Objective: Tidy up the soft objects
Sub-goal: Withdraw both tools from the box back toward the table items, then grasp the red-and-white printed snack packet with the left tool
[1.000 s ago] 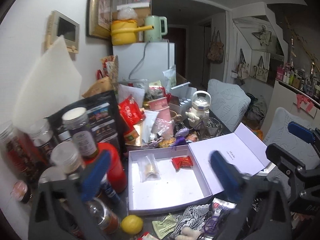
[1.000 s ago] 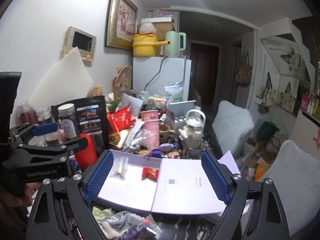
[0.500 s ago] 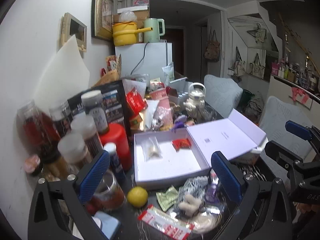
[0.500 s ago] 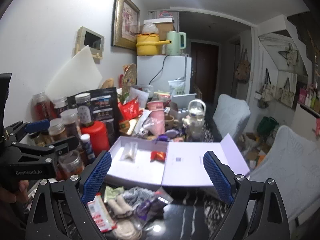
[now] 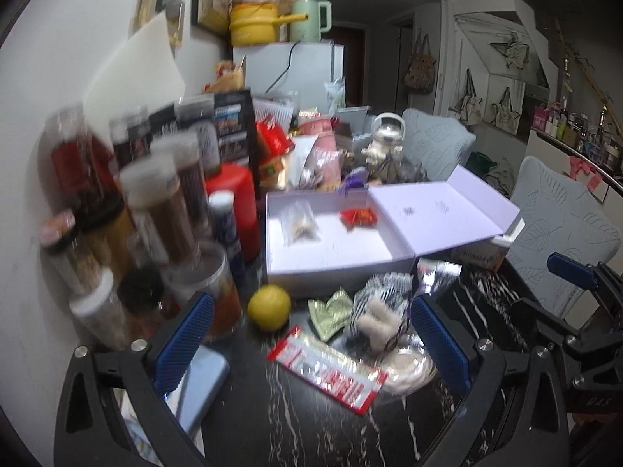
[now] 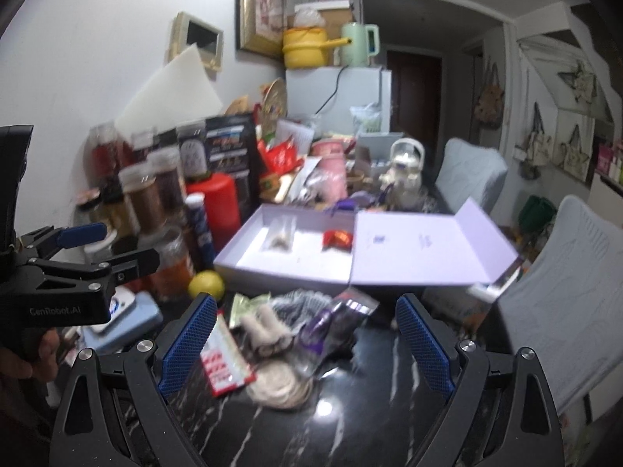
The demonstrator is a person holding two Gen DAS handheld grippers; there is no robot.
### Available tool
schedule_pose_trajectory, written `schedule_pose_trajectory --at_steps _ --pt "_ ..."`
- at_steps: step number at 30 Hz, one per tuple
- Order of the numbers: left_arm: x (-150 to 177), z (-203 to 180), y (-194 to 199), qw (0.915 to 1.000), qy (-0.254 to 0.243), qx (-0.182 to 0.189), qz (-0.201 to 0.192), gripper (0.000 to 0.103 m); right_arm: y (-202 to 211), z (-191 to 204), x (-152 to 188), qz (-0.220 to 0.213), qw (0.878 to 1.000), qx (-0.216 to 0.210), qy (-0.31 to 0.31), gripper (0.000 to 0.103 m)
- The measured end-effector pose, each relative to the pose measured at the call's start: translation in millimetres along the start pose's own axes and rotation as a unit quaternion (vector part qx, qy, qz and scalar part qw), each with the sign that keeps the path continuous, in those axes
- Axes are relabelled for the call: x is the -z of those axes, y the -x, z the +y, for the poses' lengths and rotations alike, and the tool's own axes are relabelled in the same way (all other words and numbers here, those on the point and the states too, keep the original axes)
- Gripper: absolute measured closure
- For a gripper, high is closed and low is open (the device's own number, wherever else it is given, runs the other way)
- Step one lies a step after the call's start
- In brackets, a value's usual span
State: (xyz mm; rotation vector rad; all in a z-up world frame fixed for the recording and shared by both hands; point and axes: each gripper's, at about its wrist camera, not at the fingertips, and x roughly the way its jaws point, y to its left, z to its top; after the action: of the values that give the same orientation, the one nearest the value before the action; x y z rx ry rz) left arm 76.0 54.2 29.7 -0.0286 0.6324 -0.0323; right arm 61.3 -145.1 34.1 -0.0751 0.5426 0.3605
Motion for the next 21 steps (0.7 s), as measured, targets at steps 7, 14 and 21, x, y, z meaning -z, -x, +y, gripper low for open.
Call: schedule_pose_trajectory --at_steps 7,14,21 --pt "32 16 -18 0.9984 0.036 0.004 0.044 0.0 -17 7 28 0.027 0.999 -0.022 -0.017 0.009" --pt "62 28 -35 0.9952 0.062 0.0 0.075 0.0 -36 11 45 0.052 0.998 -0.028 -0.014 0.009" --pt "86 40 -57 0.9889 0.083 0.002 0.123 0.0 -58 19 62 0.082 0.996 -0.042 0.005 0.016"
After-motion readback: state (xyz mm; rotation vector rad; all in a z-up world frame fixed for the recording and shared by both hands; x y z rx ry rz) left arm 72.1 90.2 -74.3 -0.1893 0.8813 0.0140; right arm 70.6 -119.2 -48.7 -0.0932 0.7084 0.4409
